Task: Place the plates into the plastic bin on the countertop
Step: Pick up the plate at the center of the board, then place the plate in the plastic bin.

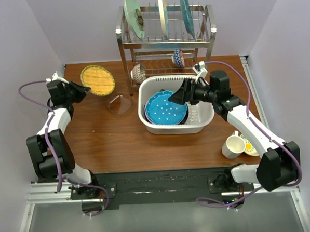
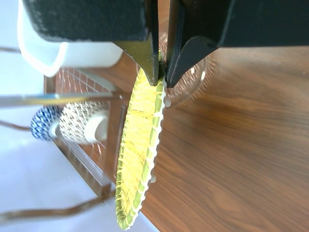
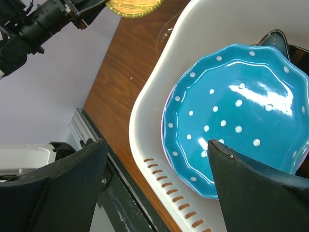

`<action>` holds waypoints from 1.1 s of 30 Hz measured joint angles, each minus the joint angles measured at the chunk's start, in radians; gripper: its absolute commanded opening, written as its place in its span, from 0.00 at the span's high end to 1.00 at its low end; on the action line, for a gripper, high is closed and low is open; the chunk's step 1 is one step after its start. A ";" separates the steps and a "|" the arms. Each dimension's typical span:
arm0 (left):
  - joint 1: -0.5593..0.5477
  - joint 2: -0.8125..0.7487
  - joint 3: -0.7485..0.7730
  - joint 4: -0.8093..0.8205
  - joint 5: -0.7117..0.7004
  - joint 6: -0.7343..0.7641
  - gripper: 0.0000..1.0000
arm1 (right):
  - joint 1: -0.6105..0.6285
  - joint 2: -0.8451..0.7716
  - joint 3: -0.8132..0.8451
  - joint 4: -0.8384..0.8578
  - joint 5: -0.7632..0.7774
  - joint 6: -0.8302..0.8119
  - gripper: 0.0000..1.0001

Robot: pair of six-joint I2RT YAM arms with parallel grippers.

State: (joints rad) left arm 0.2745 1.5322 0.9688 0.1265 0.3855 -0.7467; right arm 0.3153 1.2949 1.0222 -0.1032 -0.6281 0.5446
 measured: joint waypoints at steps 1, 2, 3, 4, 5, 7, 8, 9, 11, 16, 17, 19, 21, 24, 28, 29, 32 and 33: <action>0.000 -0.011 0.000 -0.009 0.008 0.008 1.00 | 0.001 0.002 0.000 0.005 -0.002 0.002 0.12; 0.000 -0.026 0.000 -0.023 0.018 0.013 1.00 | 0.002 0.007 0.000 0.011 -0.007 0.006 0.12; 0.000 -0.042 0.000 -0.041 0.029 0.027 1.00 | 0.004 0.011 0.000 0.016 -0.011 0.007 0.12; 0.000 -0.059 0.000 -0.058 0.038 0.035 1.00 | 0.005 0.015 0.000 0.018 -0.014 0.010 0.12; 0.000 -0.077 0.000 -0.075 0.047 0.044 1.00 | 0.006 0.019 -0.002 0.023 -0.018 0.013 0.12; 0.000 -0.109 0.000 -0.099 0.070 0.061 1.00 | 0.011 0.028 -0.006 0.038 -0.020 0.021 0.12; 0.000 -0.126 0.000 -0.109 0.084 0.069 1.00 | 0.013 0.034 -0.009 0.047 -0.023 0.024 0.12; 0.000 -0.141 0.000 -0.119 0.101 0.078 1.00 | 0.016 0.040 -0.012 0.060 -0.024 0.029 0.12; 0.000 -0.164 0.000 -0.132 0.137 0.087 1.00 | 0.020 0.055 -0.013 0.076 -0.031 0.031 0.12; 0.000 -0.198 0.000 -0.210 0.214 0.109 1.00 | 0.027 0.106 -0.013 0.129 -0.055 0.039 0.09; 0.000 -0.206 0.000 -0.233 0.222 0.115 1.00 | 0.028 0.114 -0.013 0.144 -0.062 0.044 0.09; 0.000 -0.227 0.000 -0.283 0.237 0.129 1.00 | 0.031 0.134 -0.013 0.179 -0.072 0.061 0.09; 0.000 -0.256 0.000 -0.330 0.254 0.140 1.00 | 0.035 0.154 -0.013 0.214 -0.080 0.077 0.09; 0.000 -0.307 0.001 -0.382 0.284 0.161 1.00 | 0.052 0.189 -0.012 0.259 -0.091 0.097 0.08; 0.000 -0.352 0.021 -0.434 0.340 0.178 1.00 | 0.087 0.238 -0.003 0.290 -0.099 0.116 0.08; 0.000 -0.355 0.025 -0.438 0.352 0.183 1.00 | 0.096 0.251 0.002 0.299 -0.100 0.121 0.08; 0.000 -0.360 0.032 -0.450 0.399 0.192 1.00 | 0.121 0.283 0.010 0.338 -0.105 0.146 0.08; 0.000 -0.360 0.033 -0.454 0.408 0.193 1.00 | 0.126 0.288 0.011 0.347 -0.107 0.151 0.08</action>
State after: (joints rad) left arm 0.2745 1.1721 1.0016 -0.3279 0.7933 -0.5537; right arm 0.4412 1.5833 1.0328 0.2440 -0.7349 0.6960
